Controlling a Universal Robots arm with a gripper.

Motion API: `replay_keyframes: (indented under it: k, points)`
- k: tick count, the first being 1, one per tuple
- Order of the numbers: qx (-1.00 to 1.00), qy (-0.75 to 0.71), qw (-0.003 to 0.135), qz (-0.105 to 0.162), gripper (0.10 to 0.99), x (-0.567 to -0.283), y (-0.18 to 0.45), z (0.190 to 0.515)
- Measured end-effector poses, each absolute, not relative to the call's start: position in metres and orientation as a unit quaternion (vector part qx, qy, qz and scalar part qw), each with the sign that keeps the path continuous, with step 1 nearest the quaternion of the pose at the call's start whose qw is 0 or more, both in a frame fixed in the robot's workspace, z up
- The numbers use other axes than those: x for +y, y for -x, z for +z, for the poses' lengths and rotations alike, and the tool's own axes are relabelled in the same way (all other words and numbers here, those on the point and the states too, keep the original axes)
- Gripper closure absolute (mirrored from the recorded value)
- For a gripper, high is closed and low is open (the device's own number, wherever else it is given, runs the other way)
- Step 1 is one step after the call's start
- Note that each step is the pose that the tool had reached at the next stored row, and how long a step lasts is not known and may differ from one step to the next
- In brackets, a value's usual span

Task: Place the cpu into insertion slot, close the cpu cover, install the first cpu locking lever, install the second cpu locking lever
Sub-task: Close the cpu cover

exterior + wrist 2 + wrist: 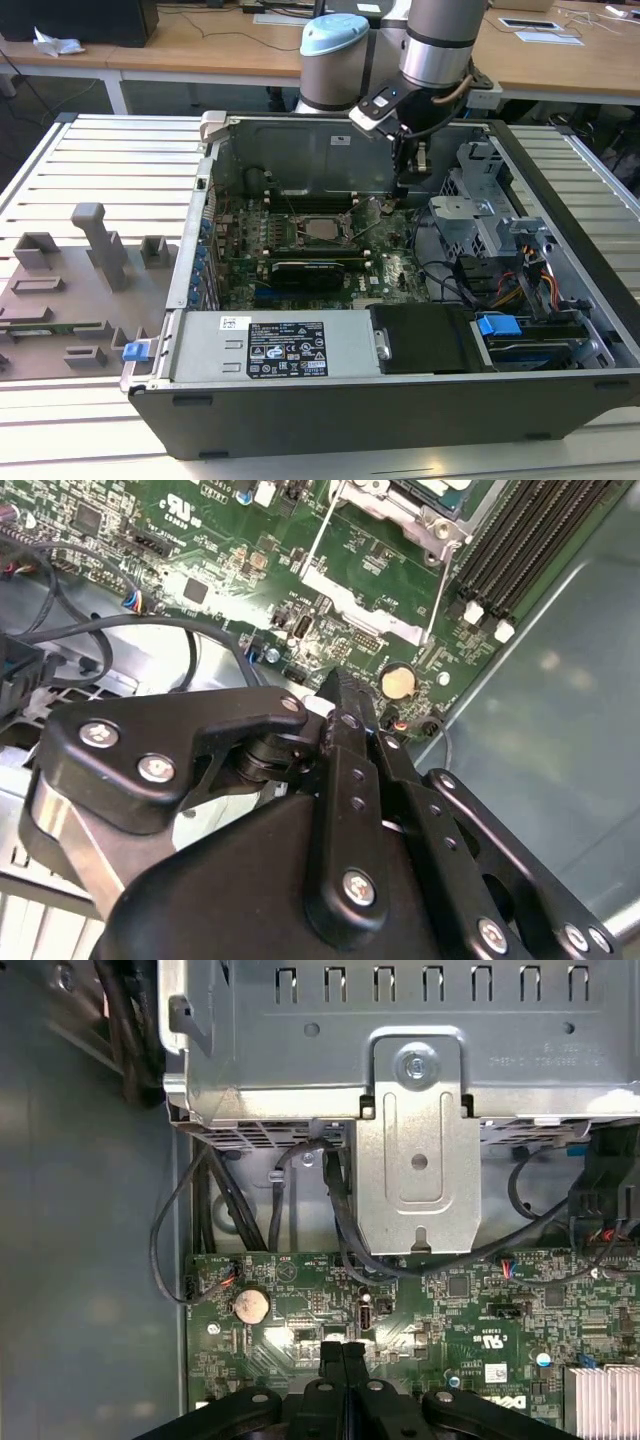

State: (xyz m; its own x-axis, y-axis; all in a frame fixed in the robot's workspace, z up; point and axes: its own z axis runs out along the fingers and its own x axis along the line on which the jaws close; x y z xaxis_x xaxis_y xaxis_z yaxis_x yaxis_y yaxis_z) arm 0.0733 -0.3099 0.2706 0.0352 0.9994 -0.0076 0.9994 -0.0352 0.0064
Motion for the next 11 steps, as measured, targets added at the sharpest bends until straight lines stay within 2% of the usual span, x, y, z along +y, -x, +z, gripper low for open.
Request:
replay_keyframes:
  k: [3, 6, 11]
  points:
    - [0.695, -0.719, 0.004, -0.001, 0.976, -0.31, -0.073, 0.264]
    - [0.696, -0.718, -0.007, -0.013, 0.976, -0.31, -0.081, 0.257]
    - [0.724, -0.69, -0.007, -0.013, 0.976, -0.31, -0.079, 0.251]
